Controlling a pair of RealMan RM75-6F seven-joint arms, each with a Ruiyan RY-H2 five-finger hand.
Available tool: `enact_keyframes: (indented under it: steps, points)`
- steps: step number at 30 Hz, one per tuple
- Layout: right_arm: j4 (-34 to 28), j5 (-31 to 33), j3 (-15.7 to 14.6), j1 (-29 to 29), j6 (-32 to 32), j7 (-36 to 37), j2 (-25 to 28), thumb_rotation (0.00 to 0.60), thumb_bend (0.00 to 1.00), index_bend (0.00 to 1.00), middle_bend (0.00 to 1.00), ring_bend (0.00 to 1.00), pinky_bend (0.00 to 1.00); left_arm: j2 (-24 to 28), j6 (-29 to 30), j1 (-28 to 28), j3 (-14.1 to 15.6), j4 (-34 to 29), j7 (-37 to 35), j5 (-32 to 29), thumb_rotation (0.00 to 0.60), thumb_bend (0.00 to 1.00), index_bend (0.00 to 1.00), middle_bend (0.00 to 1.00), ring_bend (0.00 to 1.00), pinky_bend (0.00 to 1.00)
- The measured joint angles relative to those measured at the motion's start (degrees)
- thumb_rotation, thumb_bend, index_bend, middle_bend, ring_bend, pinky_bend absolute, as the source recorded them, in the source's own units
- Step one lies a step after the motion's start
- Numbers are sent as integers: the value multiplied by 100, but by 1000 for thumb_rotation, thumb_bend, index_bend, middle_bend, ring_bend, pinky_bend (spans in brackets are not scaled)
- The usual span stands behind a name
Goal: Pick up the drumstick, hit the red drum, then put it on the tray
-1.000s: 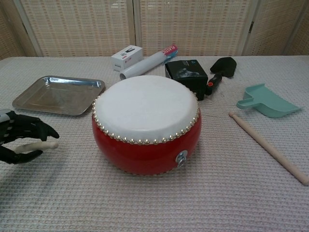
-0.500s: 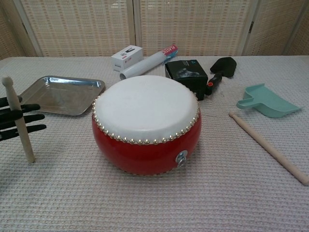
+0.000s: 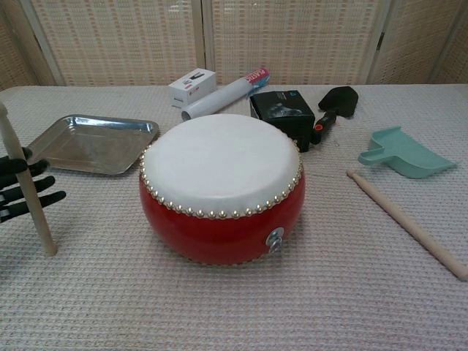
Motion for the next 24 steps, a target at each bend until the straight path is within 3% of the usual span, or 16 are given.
enact_keyframes:
  steps: [24]
  points:
    - [52,5,-3,-58,63,60,1,600,201,29,95,0,18,-302,519,299,-124,82,197,-767,600,408,464,580,544,471]
